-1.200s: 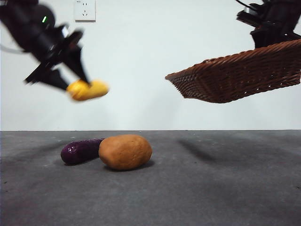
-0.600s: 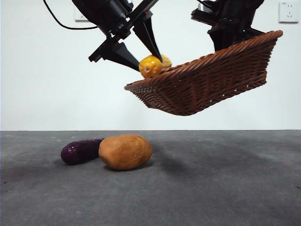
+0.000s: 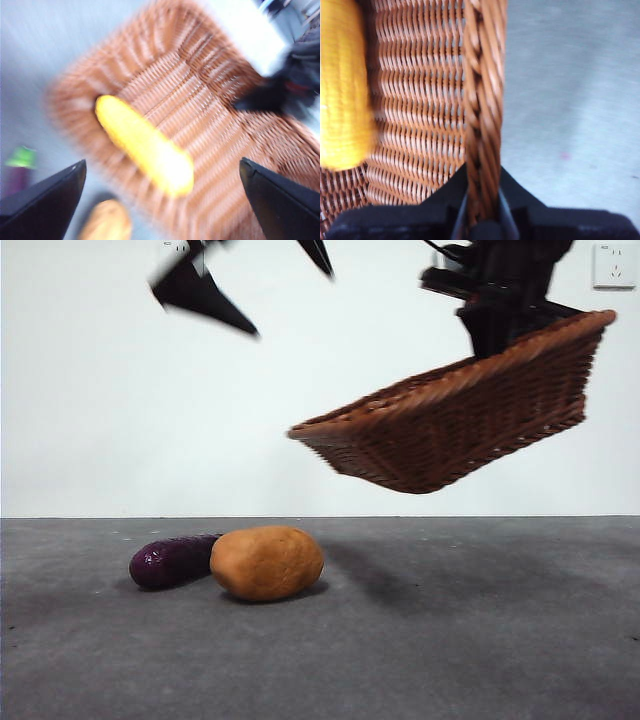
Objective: Help me put the vegetables on the table into the basket
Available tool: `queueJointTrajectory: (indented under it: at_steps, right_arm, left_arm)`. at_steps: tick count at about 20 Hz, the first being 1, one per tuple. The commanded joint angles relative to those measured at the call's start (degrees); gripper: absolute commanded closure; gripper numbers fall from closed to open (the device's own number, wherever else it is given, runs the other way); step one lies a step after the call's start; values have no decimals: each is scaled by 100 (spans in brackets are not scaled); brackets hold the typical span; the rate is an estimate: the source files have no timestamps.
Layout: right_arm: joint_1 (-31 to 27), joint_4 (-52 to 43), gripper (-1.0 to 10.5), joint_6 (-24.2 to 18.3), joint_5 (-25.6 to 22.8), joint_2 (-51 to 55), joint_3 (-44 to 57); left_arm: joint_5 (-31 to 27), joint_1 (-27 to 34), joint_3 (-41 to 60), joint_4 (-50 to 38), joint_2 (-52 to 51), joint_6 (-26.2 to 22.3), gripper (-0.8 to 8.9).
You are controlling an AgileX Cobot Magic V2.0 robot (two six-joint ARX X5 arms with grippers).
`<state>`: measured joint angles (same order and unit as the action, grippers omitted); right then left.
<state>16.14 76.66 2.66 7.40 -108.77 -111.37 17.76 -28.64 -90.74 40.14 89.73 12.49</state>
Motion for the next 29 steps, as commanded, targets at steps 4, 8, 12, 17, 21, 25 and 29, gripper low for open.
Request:
queueJointTrajectory:
  at_steps: [4,8,12,17,21,25,29]
  right_arm:
    - [-876,83,957,-260,42,50,-11]
    - [-1469,201,957,-293,74,50,-9]
    - [-1812,208,957,-306,120,50,-9]
    - [-1851,205,957,-431,225,50,-9]
    - [-1845,205,957,-431,225,50,-9]
    - [-1845,205,957,-442,225,50,-9]
    - [-1843,205,957,-439,225,50,-9]
  left_arm:
    - [-684,7,24,1154,9,-1674,186]
    - [-686,7,24,1320,680,-2479,186]
    - [-686,-105,24,1561,1464,-3018,186]
    - [-313,-245,24,1401,2264,-3228,186]
    - [-549,-348,24,1263,2634,-3263,186]
    - [-562,-417,24,1128,2697,-3252,425]
    - [-533,-516,24,1102,2699,-3263,815]
